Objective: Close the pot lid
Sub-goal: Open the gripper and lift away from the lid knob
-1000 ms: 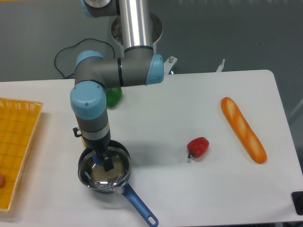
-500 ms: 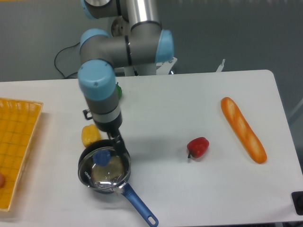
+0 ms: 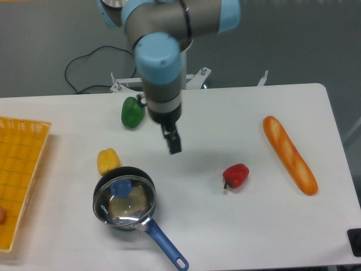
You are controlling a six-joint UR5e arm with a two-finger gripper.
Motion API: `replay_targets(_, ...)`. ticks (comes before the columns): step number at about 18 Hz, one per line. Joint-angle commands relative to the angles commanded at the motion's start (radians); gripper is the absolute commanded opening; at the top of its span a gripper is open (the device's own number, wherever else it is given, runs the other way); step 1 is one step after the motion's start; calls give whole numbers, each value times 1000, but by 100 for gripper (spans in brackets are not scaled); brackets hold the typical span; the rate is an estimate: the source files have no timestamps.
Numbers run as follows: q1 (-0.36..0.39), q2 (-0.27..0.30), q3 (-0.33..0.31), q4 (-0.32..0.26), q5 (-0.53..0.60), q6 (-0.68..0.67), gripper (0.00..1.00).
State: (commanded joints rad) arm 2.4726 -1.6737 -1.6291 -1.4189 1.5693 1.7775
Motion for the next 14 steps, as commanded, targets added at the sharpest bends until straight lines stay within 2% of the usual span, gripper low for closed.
replay_targets(4,74,18,15,-75,0,157,100)
replay_targets(9,68,45,44,-75,3,171,100)
replay_targets(14,68,49,40,-71,3,169,100)
